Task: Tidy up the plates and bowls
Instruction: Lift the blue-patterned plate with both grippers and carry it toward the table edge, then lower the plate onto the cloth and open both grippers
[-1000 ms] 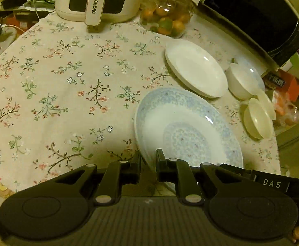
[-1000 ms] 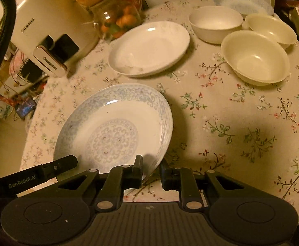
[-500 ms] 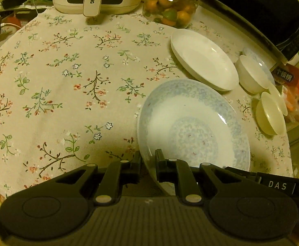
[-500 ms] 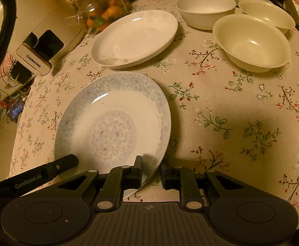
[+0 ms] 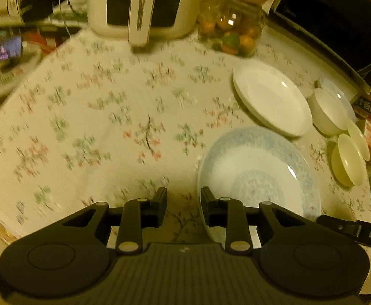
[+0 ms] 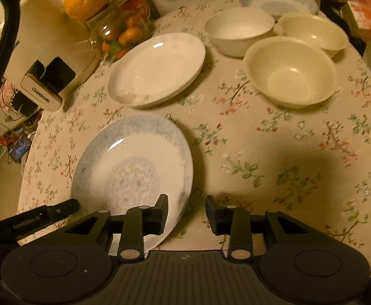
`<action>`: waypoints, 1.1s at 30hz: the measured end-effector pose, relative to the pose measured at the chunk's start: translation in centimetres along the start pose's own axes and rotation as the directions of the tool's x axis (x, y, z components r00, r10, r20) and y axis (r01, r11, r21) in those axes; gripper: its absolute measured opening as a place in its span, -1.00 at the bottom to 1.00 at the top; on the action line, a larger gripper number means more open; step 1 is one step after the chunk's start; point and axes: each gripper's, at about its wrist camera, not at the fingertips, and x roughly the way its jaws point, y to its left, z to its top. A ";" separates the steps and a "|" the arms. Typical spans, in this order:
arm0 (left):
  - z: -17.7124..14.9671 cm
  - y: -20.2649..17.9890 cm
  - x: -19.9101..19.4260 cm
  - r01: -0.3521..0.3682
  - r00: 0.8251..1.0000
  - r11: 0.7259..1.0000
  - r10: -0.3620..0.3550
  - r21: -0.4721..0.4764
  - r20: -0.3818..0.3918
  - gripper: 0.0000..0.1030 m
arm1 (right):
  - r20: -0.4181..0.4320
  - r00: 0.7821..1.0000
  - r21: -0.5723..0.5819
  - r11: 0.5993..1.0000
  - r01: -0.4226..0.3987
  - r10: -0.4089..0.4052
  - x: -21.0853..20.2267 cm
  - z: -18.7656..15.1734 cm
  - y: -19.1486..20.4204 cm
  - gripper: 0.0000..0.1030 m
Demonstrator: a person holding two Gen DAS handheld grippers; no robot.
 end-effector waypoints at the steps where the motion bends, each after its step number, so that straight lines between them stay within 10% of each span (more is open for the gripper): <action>1: 0.2 -0.1 -0.3 -0.010 1.000 1.000 0.010 0.008 0.017 -0.42 | 0.010 1.000 -0.009 1.000 0.005 -0.005 -0.2 0.1 0.1 -0.36; 33: 1.9 -3.1 -1.9 -0.061 0.993 0.995 0.053 0.076 0.106 0.66 | 0.161 0.986 -0.144 0.987 0.065 -0.042 -3.8 2.0 1.5 0.25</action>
